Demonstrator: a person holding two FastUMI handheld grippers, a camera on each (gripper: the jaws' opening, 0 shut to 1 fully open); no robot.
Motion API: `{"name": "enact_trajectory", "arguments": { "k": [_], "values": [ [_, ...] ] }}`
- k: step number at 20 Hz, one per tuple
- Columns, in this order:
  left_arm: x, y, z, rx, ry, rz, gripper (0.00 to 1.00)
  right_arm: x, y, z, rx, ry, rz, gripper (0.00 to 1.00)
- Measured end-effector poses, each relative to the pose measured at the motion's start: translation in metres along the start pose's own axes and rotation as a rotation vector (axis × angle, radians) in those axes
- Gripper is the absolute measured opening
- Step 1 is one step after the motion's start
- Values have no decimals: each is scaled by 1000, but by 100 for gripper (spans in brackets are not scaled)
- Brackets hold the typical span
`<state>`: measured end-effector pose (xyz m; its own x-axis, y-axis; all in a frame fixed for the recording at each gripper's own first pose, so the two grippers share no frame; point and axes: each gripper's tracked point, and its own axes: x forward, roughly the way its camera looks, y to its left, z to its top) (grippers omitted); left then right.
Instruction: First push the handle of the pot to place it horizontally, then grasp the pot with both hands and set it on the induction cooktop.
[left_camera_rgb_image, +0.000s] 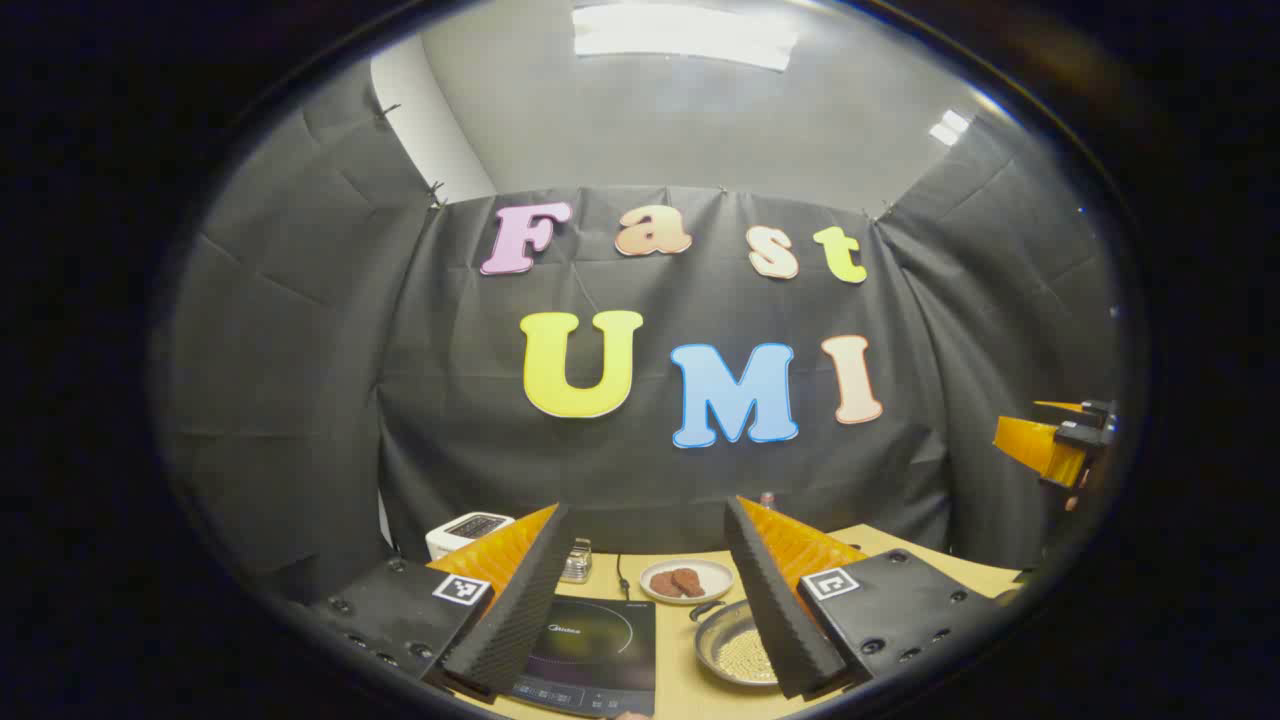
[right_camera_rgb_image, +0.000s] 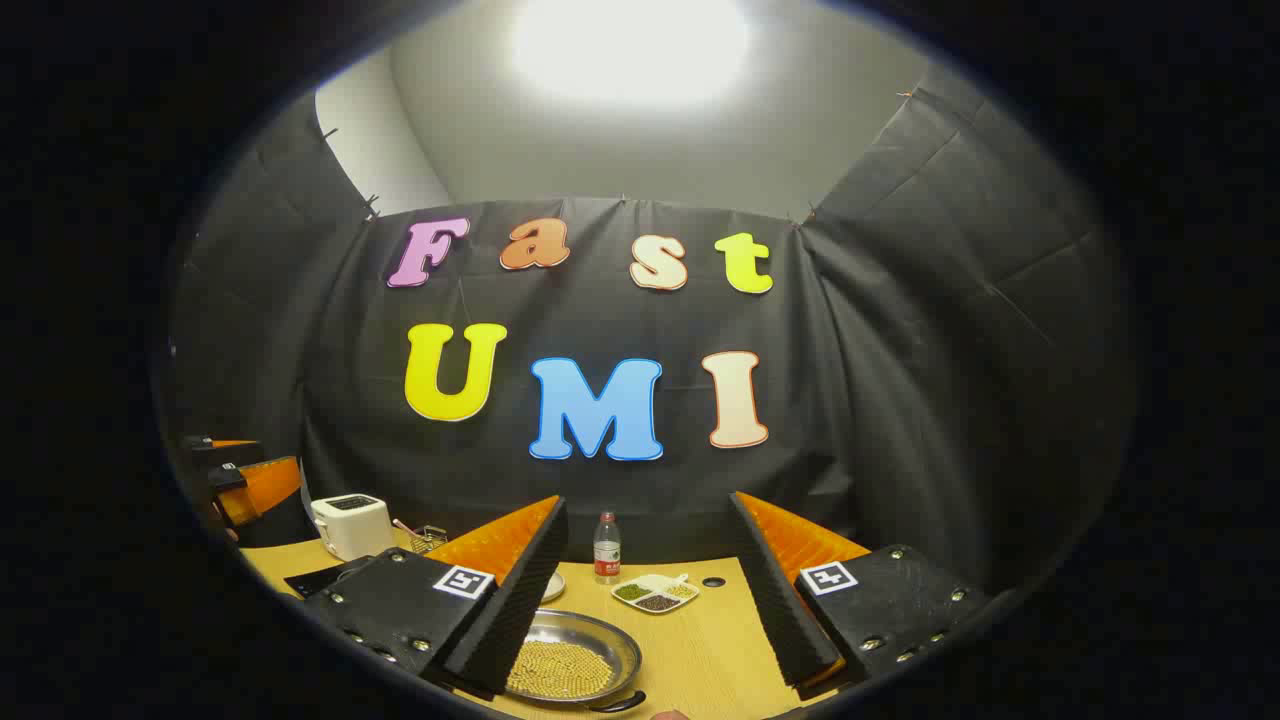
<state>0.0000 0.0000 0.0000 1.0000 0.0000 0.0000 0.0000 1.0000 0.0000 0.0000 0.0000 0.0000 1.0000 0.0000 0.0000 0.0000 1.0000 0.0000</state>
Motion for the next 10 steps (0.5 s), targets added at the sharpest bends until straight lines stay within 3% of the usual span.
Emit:
{"name": "enact_trajectory", "arguments": {
  "k": [2,4,7,8,10],
  "values": [
    [-2,1,1,3,2,3,98,0,-1,5,-4,-12,-3,92],
    [-4,3,4,7,-4,5,94,0,-2,6,-14,-15,-7,96],
    [-10,6,9,13,-16,10,94,-4,-3,8,-4,-14,-14,96],
    [-12,6,10,14,-18,10,100,-5,-2,8,0,-11,-15,96],
    [-14,7,8,12,-16,10,97,-6,-1,8,-2,-10,-15,96]
  ]
}}
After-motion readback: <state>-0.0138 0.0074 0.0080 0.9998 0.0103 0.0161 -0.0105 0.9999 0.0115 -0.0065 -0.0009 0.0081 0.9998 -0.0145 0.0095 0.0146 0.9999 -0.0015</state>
